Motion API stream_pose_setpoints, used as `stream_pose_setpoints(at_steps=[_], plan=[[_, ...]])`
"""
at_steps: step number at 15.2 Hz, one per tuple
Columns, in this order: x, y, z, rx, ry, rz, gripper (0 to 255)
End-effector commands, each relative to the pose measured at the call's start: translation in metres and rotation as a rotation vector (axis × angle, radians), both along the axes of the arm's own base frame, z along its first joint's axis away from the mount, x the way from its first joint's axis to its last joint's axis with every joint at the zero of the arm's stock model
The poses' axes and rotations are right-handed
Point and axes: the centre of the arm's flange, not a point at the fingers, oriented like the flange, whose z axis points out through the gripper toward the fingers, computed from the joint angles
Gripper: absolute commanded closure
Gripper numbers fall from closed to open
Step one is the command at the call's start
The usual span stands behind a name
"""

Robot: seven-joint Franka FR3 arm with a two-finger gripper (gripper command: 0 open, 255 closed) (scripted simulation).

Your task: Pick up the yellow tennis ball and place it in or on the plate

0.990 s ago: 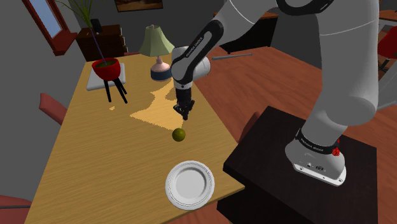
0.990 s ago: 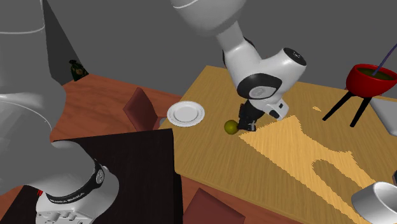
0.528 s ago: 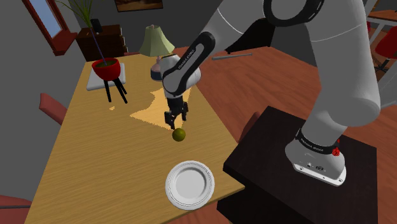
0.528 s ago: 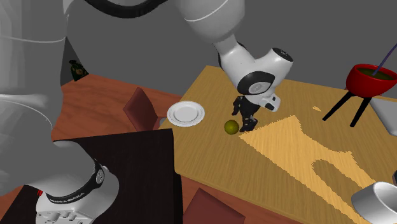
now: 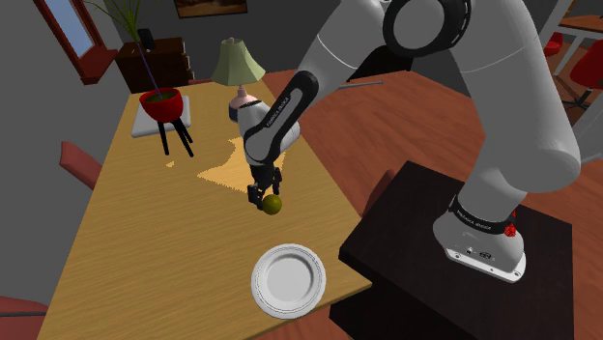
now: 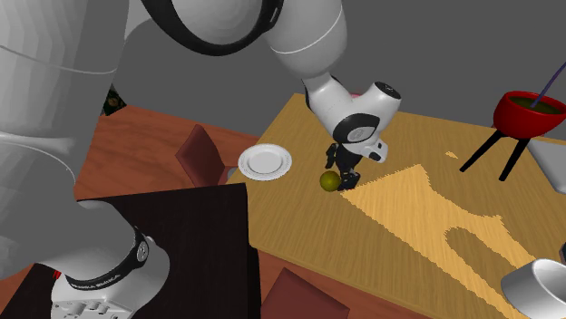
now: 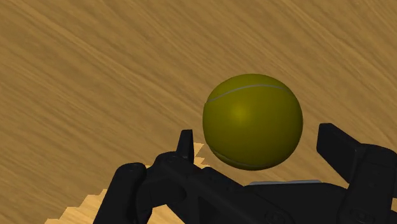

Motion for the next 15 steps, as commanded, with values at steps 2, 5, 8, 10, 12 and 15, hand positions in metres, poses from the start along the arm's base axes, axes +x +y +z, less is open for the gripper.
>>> stream_pose_setpoints(at_steps=[2, 5, 8, 10, 12, 15], plan=[[-0.0013, 0.0009, -0.009, 0.0, 0.0, 0.0, 0], [-0.0012, 0.0009, -0.009, 0.0, 0.0, 0.0, 0], [-0.0012, 0.0009, -0.0089, 0.0, 0.0, 0.0, 0], [-0.0012, 0.0009, -0.0089, 0.0, 0.0, 0.0, 255], [-0.0012, 0.0009, -0.0089, 0.0, 0.0, 0.0, 255], [-0.0013, 0.0009, -0.009, 0.0, 0.0, 0.0, 255]])
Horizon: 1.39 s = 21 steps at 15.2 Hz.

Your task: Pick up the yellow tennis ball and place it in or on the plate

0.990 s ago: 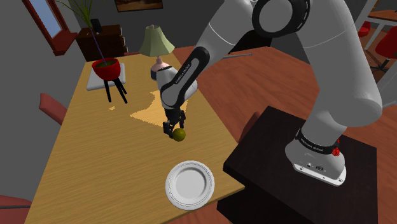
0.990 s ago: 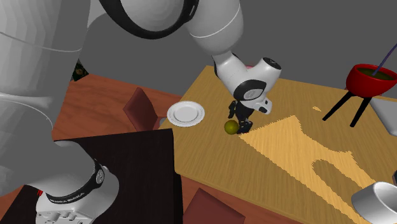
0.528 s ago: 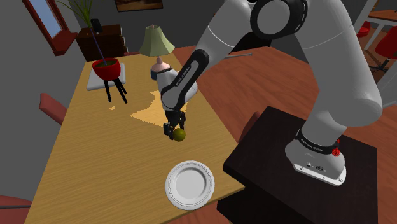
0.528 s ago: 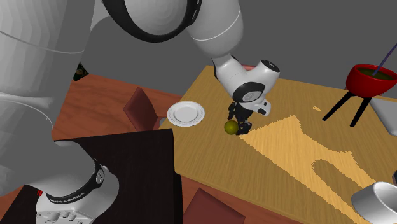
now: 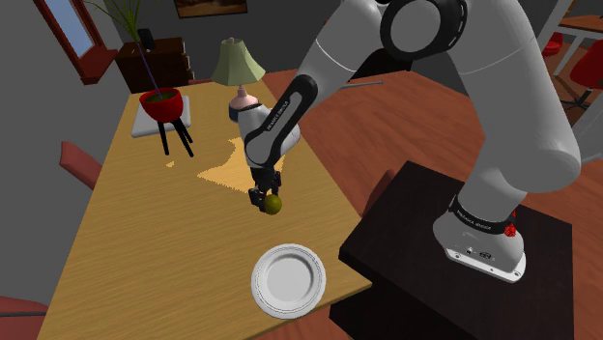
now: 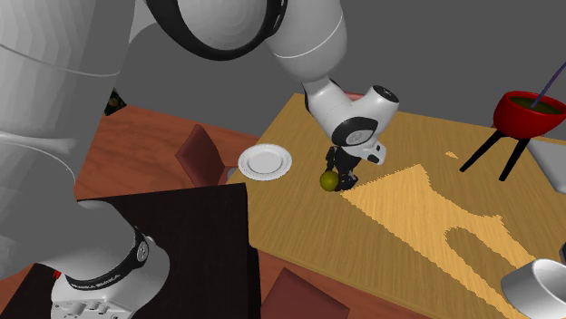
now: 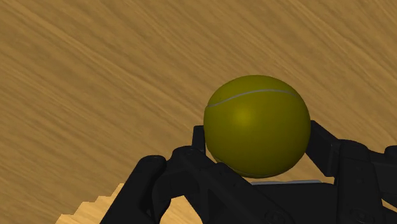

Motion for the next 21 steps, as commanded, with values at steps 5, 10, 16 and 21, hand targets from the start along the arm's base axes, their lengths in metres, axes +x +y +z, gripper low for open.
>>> stream_pose_setpoints(at_steps=[5, 10, 16, 21], plan=[[0.0, 0.0, 0.011, 0.0, 0.0, 0.0, 255], [0.0, 0.0, 0.037, 0.0, 0.0, 0.0, 255], [0.0, 0.0, 0.069, 0.0, 0.0, 0.0, 255], [0.0, 0.0, 0.093, 0.0, 0.0, 0.0, 255]])
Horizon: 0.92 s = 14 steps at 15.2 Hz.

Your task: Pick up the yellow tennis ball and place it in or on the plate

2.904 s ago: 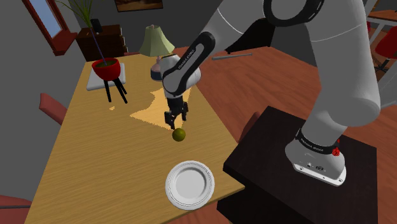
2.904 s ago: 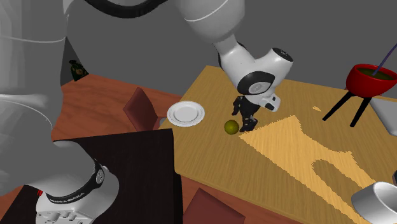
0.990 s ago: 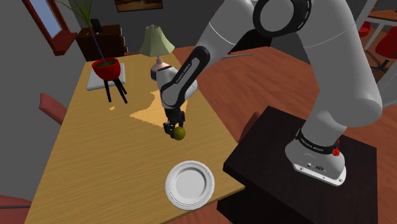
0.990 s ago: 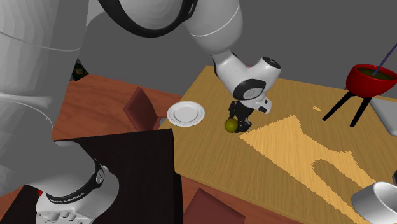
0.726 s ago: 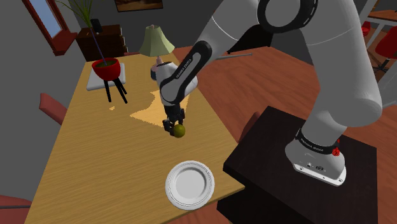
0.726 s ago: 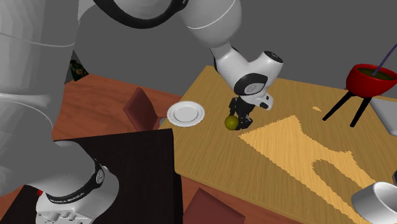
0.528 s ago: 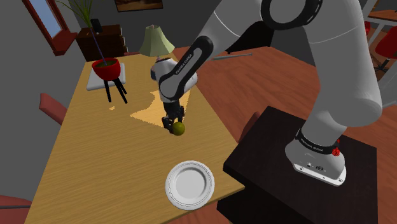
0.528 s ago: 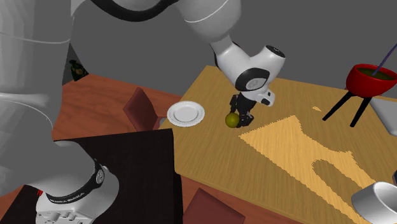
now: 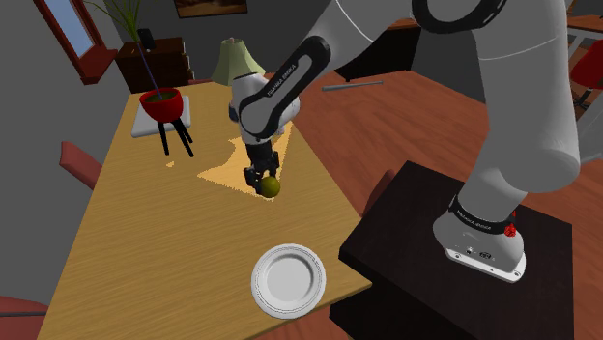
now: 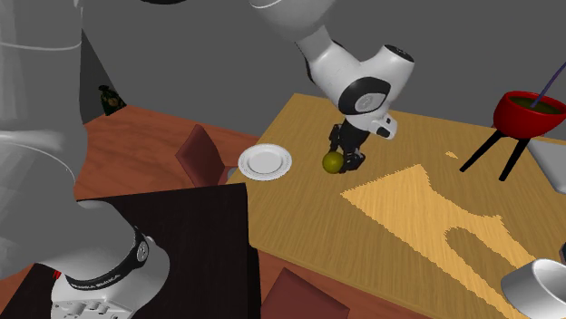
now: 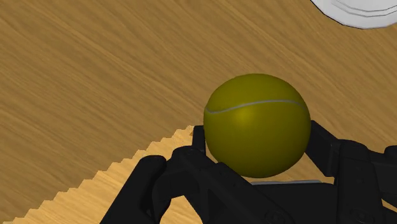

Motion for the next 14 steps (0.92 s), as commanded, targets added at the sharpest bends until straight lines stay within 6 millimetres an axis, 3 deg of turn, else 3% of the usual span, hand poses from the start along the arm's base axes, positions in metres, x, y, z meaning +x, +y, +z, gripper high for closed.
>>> stream_pose_setpoints(at_steps=[1, 14], plan=[[-0.01, 0.008, 0.005, 0.0, 0.0, 0.0, 255], [-0.15, 0.107, 0.009, 0.0, 0.0, 0.0, 255]])
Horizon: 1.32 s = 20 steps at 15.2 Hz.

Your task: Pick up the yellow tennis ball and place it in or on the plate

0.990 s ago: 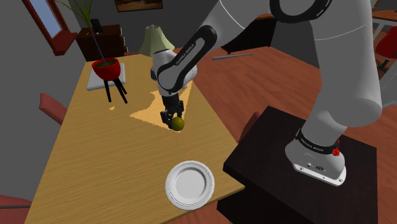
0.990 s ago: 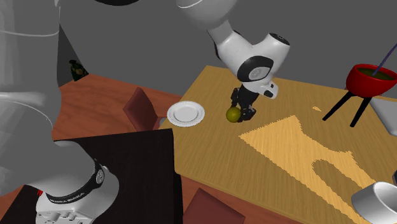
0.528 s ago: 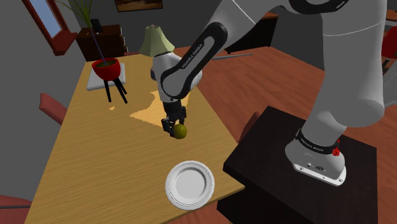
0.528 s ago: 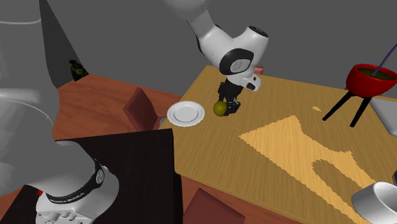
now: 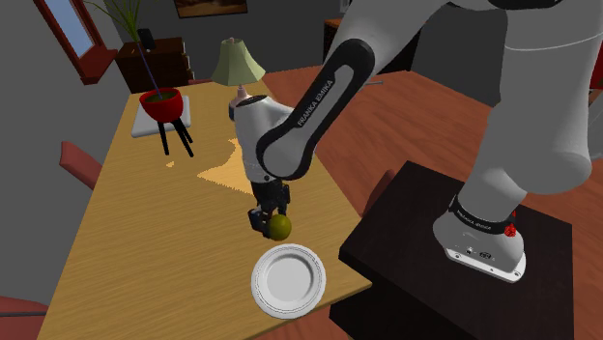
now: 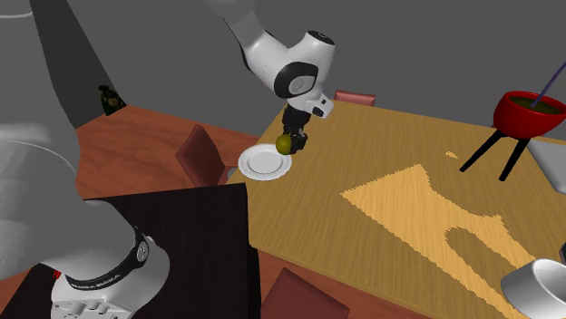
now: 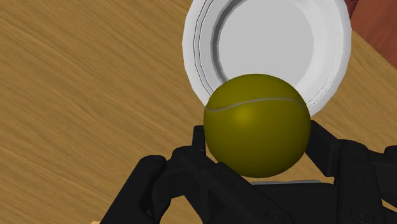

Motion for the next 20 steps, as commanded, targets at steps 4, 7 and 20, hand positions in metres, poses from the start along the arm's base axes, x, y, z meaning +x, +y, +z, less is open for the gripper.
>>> stream_pose_setpoints(at_steps=[4, 7, 20], plan=[[-0.057, 0.038, 0.001, 0.0, -0.001, -0.001, 255], [-0.074, 0.05, -0.003, 0.0, -0.001, -0.001, 255], [-0.074, 0.05, -0.073, 0.0, -0.001, -0.001, 255]])
